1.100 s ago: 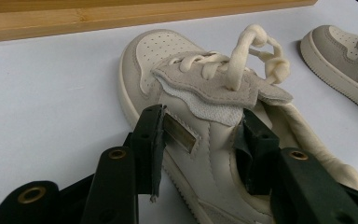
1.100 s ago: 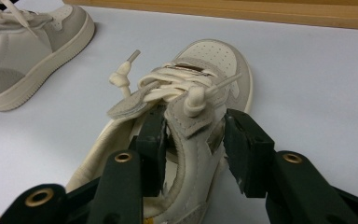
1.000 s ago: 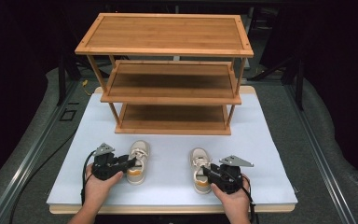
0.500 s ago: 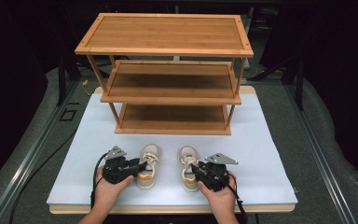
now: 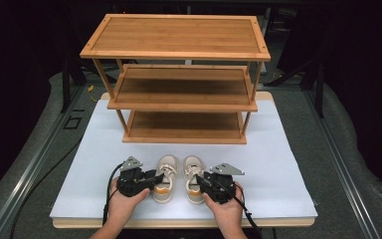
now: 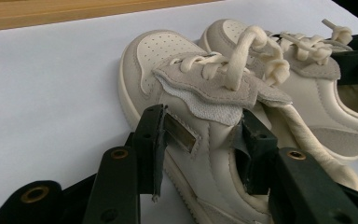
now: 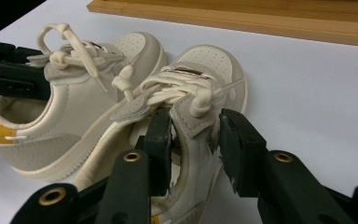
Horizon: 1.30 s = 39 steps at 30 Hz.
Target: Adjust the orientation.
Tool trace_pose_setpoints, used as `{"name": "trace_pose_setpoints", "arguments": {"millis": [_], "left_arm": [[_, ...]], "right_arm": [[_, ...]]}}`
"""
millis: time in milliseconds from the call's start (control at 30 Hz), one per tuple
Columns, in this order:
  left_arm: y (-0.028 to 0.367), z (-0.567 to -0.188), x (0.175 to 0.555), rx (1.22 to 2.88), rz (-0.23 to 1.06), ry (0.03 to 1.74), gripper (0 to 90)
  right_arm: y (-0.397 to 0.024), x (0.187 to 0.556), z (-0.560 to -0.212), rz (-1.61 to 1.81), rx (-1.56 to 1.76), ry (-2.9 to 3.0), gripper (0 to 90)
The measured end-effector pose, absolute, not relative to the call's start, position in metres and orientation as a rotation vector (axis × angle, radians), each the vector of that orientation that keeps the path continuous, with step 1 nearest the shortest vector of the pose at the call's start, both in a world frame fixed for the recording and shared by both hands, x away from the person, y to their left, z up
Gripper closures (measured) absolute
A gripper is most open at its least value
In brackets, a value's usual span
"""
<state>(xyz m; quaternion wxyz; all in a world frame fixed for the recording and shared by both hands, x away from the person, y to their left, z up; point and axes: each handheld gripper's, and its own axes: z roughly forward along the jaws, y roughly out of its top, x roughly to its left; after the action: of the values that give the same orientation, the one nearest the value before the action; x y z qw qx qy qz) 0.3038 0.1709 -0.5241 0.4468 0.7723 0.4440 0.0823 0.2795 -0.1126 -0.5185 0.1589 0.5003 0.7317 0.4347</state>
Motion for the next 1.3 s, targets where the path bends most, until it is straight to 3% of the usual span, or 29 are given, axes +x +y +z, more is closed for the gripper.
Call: {"name": "trace_pose_setpoints", "arguments": {"millis": [1300], "left_arm": [[0.154,-0.525,0.303,1.873,0.203,1.146,55.6]], "right_arm": [[-0.102,0.278,-0.521,1.336,1.498,2.071,62.4]]}}
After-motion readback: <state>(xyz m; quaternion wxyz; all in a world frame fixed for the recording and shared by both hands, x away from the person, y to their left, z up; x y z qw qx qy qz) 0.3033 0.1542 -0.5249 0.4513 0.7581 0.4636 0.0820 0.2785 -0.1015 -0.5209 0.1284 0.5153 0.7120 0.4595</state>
